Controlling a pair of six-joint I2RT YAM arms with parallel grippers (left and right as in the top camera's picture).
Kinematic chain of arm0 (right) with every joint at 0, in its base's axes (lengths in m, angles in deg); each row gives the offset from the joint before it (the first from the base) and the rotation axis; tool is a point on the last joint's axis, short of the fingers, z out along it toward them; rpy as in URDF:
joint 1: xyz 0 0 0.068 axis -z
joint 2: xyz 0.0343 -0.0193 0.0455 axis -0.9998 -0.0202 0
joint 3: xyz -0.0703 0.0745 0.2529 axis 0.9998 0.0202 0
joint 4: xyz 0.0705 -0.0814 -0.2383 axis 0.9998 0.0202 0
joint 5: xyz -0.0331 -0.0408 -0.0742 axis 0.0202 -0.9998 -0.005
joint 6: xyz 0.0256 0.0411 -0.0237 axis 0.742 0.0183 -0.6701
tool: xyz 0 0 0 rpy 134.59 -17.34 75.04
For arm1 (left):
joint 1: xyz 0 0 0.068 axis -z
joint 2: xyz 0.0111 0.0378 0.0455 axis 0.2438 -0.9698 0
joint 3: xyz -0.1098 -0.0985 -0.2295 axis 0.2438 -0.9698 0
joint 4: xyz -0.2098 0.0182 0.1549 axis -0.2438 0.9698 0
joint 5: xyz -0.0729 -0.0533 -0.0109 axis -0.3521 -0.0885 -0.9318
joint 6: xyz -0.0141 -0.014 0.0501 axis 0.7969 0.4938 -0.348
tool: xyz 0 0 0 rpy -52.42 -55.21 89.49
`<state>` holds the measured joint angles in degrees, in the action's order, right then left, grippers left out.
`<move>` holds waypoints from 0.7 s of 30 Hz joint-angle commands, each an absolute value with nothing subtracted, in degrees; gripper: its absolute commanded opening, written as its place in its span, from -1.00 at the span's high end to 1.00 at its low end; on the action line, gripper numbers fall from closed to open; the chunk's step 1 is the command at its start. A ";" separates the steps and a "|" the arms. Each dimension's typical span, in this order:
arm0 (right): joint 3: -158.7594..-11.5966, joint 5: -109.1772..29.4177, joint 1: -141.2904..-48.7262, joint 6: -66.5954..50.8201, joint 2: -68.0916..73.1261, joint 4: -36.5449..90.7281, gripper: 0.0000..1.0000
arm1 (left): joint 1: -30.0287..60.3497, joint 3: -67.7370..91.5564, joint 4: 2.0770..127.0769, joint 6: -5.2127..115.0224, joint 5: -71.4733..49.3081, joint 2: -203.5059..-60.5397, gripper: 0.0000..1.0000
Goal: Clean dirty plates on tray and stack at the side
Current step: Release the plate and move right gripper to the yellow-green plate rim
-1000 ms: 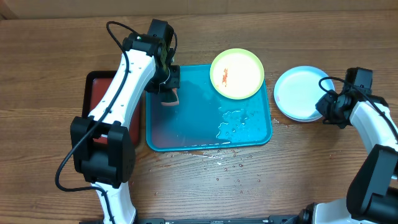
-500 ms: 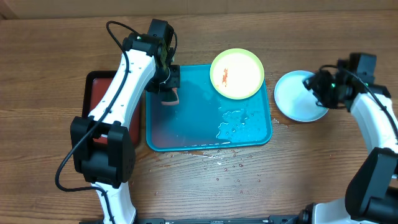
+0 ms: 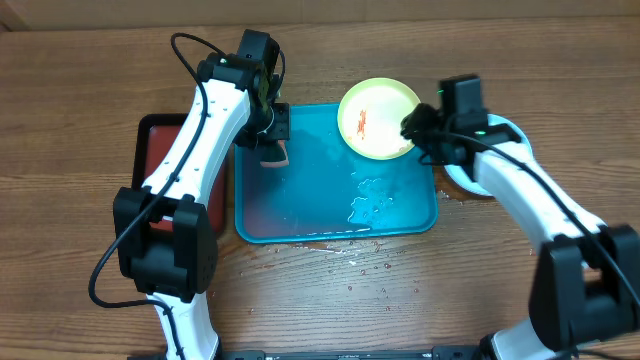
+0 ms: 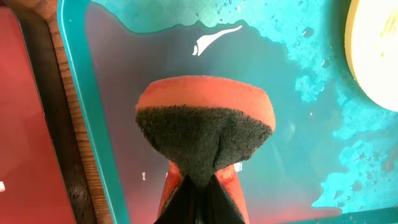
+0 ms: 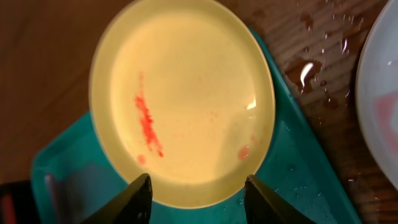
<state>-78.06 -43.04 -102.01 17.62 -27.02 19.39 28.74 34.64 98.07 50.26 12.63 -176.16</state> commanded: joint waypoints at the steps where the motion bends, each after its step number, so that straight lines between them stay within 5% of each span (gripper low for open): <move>1: -78.83 -48.02 -102.73 20.70 -32.20 19.43 0.03 | 28.88 34.38 98.07 50.65 12.22 -176.64 0.92; 14: -78.83 -34.99 -102.95 16.11 -36.07 21.53 0.35 | 28.88 34.38 98.01 50.63 12.24 -176.64 0.91; 21: -78.83 -32.39 -106.93 10.95 -36.09 32.59 0.36 | 28.88 34.38 97.70 50.65 12.24 -176.64 0.92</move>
